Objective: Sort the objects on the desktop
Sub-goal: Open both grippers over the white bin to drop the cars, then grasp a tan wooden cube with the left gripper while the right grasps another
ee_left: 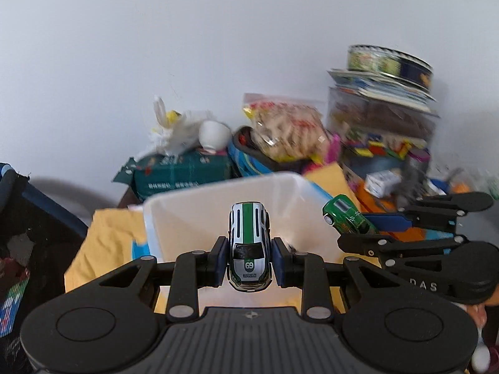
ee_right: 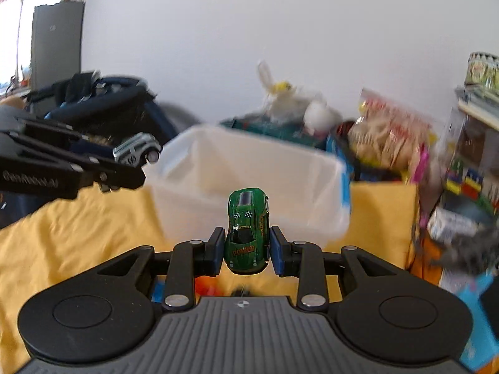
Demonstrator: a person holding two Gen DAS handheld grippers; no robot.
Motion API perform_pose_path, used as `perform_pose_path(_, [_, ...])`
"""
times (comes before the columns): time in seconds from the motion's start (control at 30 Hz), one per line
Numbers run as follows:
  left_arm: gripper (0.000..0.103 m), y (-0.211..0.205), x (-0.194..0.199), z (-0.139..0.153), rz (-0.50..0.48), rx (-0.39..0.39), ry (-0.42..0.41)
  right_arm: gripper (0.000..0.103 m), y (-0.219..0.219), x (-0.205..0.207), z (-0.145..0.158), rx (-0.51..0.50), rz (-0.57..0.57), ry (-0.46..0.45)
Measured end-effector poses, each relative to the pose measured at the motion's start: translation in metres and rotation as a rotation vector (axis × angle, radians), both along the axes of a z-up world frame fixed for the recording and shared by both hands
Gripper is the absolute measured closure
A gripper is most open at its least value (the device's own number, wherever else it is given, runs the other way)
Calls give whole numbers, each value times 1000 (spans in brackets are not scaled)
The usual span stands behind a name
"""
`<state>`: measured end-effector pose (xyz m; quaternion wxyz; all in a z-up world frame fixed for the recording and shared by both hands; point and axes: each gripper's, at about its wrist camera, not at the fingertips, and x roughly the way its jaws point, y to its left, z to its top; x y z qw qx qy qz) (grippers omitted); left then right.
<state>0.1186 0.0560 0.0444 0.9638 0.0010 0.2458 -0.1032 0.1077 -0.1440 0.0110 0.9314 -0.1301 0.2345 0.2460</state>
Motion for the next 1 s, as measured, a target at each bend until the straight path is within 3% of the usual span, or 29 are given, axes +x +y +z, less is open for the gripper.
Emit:
perform_pose_path(0.2, [69, 3, 61, -8, 90, 79, 20, 69, 25, 51, 11, 18, -46, -36])
perform_pose_path(0.27, [53, 4, 75, -15, 107, 88, 60, 69, 34, 66, 9, 35, -67, -26])
perform_pose_path(0.3, [50, 5, 75, -16, 123, 77, 65, 69, 38, 72, 7, 39, -78, -16])
perform_pose_path(0.43, [40, 10, 40, -15, 113, 40, 11, 65, 43, 80, -4, 37, -100, 14])
perform_pose_path(0.53, [39, 12, 5, -13, 81, 7, -23, 57, 33, 53, -6, 71, -87, -14])
perform_pose_path(0.67, [33, 4, -50, -23, 28, -3, -23, 56, 16, 18, -9, 121, -74, 0])
perform_pose_path(0.73, [33, -2, -73, -33, 13, 16, 5, 53, 7, -4, -14, 133, -63, 8])
perform_pose_path(0.83, [33, -8, -103, -58, -14, -36, 80, 51, -2, -23, -29, 117, -53, 65])
perform_pose_path(0.93, [33, -18, -116, -87, -8, -6, 195, 51, -10, -37, -49, 78, -33, 126])
perform_pose_path(1.0, [33, -18, -124, -103, -14, -40, 262, 51, -14, -42, -62, 37, -30, 166])
